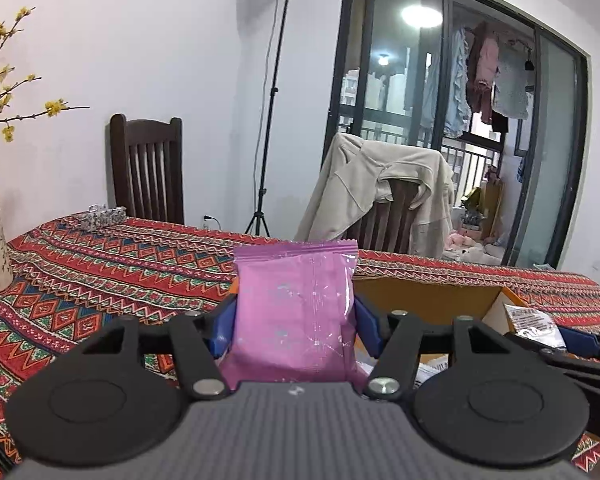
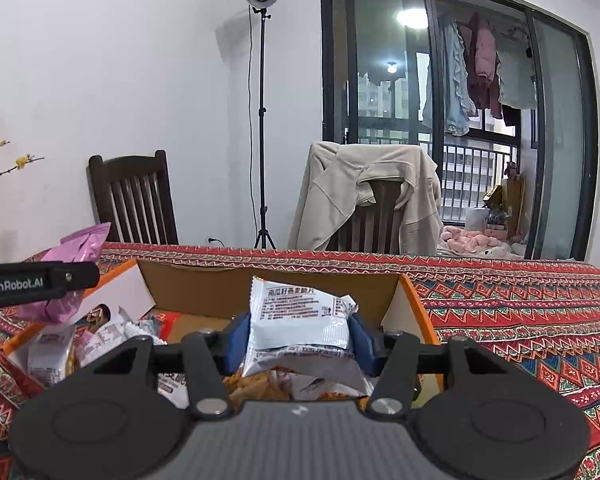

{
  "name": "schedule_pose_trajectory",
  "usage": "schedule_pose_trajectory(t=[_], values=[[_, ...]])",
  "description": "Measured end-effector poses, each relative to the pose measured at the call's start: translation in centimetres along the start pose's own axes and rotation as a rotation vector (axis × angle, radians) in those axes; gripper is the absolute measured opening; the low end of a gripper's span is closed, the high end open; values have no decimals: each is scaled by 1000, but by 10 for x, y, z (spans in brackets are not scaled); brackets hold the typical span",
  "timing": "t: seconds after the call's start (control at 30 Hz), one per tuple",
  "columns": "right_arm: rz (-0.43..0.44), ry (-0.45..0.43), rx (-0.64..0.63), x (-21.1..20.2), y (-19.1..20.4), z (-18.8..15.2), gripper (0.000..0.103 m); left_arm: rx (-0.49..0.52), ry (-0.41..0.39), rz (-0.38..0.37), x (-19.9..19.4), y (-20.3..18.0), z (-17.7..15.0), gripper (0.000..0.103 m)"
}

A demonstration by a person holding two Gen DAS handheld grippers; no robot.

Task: Organize snacks
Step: 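Carry the pink and white packets into the box while both grippers open to release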

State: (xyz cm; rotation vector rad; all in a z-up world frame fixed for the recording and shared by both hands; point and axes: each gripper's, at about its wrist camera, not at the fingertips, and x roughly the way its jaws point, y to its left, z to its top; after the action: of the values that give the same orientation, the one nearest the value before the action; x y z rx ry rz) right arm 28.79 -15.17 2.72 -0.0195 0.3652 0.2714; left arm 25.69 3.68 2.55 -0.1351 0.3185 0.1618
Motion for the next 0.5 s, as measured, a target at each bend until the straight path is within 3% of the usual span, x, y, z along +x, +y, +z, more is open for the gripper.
schedule_pose_trajectory(t=[0.07, 0.13, 0.17, 0.2, 0.5], values=[[-7, -6, 5, -4, 0, -3, 71, 11, -22, 0, -5, -3, -2, 69], [1, -9, 15, -7, -2, -4, 81, 2, -44, -9, -9, -2, -2, 92], [4, -8, 18, -7, -2, -4, 93, -13, -61, -15, -12, 0, -2, 103], [5, -10, 21, -8, -2, -4, 103, -25, -86, -19, -15, 2, -2, 103], [-12, -19, 29, -14, -4, -3, 103, -36, -92, -27, -23, -1, 5, 103]])
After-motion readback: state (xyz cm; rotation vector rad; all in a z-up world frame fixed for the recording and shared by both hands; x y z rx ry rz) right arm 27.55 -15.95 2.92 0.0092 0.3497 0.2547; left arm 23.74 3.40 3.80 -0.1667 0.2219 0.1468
